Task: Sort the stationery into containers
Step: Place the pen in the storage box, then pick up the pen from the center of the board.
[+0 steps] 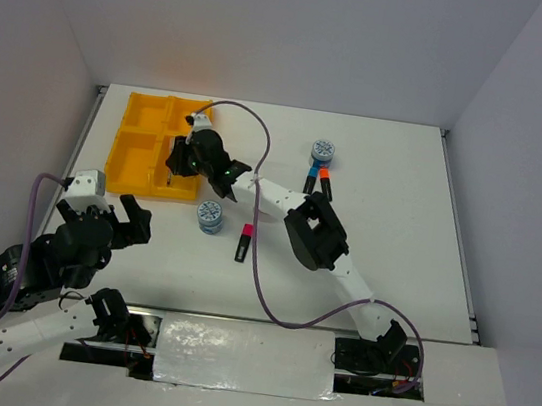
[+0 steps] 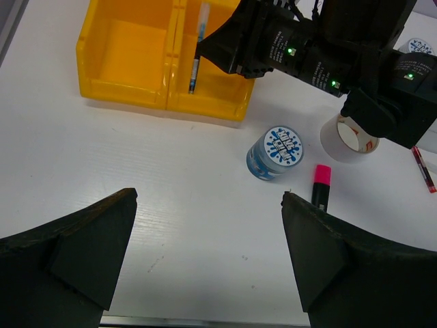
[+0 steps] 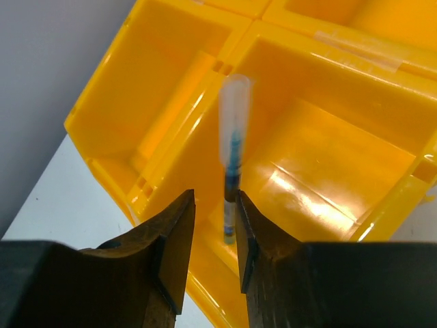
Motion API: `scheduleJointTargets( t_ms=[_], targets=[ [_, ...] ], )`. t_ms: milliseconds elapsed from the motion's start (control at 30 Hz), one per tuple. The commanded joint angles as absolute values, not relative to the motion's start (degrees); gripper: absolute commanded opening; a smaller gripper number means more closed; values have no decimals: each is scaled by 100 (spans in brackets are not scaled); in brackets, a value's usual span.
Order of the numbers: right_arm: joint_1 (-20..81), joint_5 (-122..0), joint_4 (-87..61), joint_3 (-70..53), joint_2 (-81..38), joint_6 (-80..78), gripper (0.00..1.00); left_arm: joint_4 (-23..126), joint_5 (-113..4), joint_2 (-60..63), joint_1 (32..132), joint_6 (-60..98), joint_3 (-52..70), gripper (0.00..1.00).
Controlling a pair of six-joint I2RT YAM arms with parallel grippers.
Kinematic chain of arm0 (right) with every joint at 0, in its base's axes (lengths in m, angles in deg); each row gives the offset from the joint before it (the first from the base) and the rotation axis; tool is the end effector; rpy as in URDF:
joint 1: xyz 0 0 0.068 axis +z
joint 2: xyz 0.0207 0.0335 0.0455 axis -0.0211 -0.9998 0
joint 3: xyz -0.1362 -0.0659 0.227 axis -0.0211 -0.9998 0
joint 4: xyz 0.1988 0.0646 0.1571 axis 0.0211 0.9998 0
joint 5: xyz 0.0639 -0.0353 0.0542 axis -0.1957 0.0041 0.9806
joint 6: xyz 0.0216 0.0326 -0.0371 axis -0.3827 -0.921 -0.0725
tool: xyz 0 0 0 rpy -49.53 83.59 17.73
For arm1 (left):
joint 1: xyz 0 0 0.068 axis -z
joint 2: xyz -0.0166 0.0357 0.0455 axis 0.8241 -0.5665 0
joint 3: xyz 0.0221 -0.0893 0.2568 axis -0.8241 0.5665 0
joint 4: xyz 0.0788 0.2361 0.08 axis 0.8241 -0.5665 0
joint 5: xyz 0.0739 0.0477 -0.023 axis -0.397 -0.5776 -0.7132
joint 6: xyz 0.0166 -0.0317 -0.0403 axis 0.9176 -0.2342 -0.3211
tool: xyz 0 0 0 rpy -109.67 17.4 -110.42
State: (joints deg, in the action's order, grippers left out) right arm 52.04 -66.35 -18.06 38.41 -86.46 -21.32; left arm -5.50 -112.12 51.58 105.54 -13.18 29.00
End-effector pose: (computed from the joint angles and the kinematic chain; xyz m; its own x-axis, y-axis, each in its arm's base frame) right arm 0.3723 0.4588 0.1851 -0.5407 0.0533 -0.8395 -0.6168 0.6535 0.4387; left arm 0.0575 -0.0265 0.3462 -0.2598 -0.3894 -0.8837 -0.1563 0.9200 -0.3595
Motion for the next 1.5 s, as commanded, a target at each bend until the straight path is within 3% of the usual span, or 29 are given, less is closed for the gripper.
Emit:
scheduleJointTargets(
  t_ms=[0, 267, 600, 633, 700, 767, 867, 1133, 1267, 1467],
  targets=[
    [5175, -6545, -1794, 4039, -8799, -2189, 38, -297, -11213, 5096, 10524, -1199, 2923, 99],
    [5166, -6431, -1636, 4048, -8396, -2014, 39, -297, -11204, 5122, 10533, -1190, 2923, 99],
    [5280, -5930, -2347, 1680, -4920, -1399, 47, -332, -11221, 5201, 10533, -1234, 2915, 99],
    [5289, -5956, -2391, 1414, -4636, -1355, 55, -332, -11239, 5192, 10533, -1243, 2915, 99],
    [5271, -6148, -2270, 686, -3760, -1188, 60, -324, -11221, 5192, 10533, -1226, 2924, 99],
    [5245, -6666, -1875, -43, -2916, -1065, 76, -262, -11178, 5157, 10533, -1173, 2924, 99],
    [5210, -7799, -988, -1018, -1817, -1265, 79, -122, -11064, 4982, 10524, -1068, 2923, 99],
    [4983, -9462, 648, -3632, 1095, -1837, 97, 273, -9957, 3726, 10524, -1365, 2677, 96],
    [4263, -8738, 1053, -4371, 2098, -1830, 100, 1143, -9376, 2857, 10795, -1612, 2687, 99],
    [3023, -7433, 1186, -4407, 1451, -1994, 100, 1206, -10043, 1038, 11815, -2078, 1738, 99]
  ],
)
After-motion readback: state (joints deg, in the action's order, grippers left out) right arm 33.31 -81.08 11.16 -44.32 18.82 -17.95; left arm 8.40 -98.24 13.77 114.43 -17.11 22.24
